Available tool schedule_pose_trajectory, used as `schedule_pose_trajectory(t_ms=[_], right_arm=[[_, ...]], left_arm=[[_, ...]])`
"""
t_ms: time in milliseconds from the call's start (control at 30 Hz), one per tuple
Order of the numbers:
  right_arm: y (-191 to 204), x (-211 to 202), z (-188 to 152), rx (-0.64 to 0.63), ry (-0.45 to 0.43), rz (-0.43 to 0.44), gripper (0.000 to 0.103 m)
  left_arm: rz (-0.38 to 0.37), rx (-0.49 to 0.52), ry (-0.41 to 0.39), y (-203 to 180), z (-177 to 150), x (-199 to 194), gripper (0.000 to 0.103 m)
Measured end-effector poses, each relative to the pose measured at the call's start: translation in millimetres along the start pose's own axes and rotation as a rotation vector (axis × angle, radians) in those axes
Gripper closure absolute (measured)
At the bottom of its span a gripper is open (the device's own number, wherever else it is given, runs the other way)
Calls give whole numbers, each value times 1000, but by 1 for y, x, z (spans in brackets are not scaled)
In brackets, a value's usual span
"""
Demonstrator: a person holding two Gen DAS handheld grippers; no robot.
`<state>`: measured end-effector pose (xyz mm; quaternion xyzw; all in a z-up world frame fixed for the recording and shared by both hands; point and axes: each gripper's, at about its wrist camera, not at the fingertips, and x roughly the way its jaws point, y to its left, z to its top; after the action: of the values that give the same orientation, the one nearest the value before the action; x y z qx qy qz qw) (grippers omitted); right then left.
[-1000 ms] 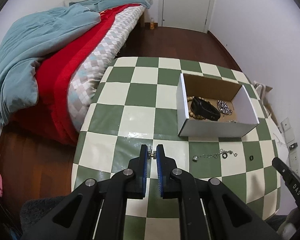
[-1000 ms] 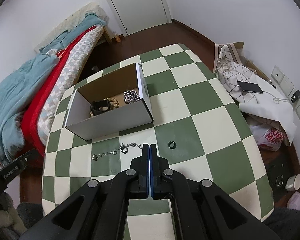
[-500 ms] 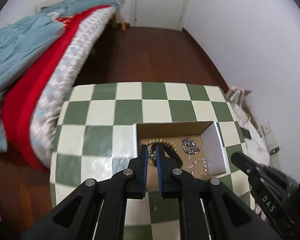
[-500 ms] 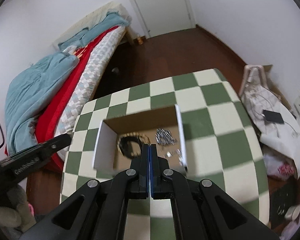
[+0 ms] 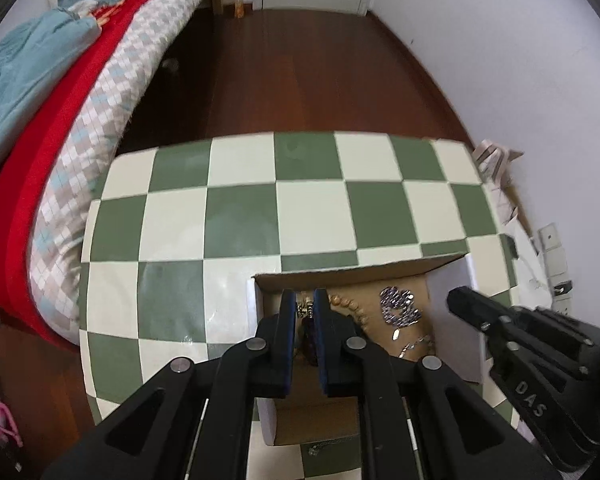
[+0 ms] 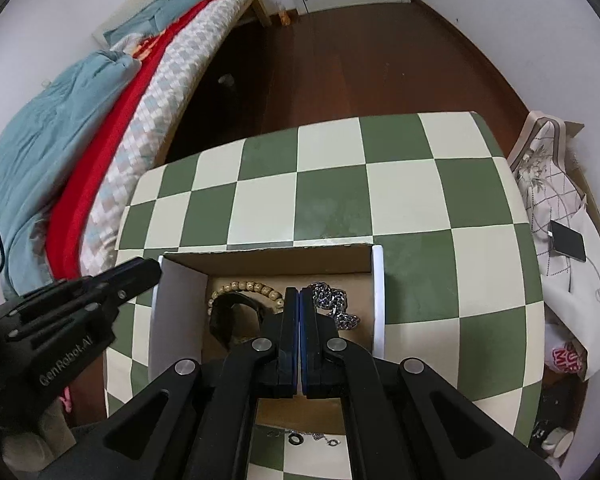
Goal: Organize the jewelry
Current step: 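Lower the small silver piece into the box and open the left gripper, then lift the left gripper out of the box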
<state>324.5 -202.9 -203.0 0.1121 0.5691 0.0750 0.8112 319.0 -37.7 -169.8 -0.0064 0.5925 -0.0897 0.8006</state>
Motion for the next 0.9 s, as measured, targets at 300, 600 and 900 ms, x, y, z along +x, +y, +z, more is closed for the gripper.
schedule_pose_trajectory(t_ms=[300, 600, 900], right_arm=[[-11, -11, 2, 44, 9, -38, 55], [-21, -33, -15, 60, -11, -60, 40], [0, -47, -54, -65, -43, -203, 0]], left_arm=[[66, -32, -40, 8, 6, -15, 14], [121, -55, -91, 23, -11, -37, 2], [212, -40, -174, 23, -56, -52, 0]])
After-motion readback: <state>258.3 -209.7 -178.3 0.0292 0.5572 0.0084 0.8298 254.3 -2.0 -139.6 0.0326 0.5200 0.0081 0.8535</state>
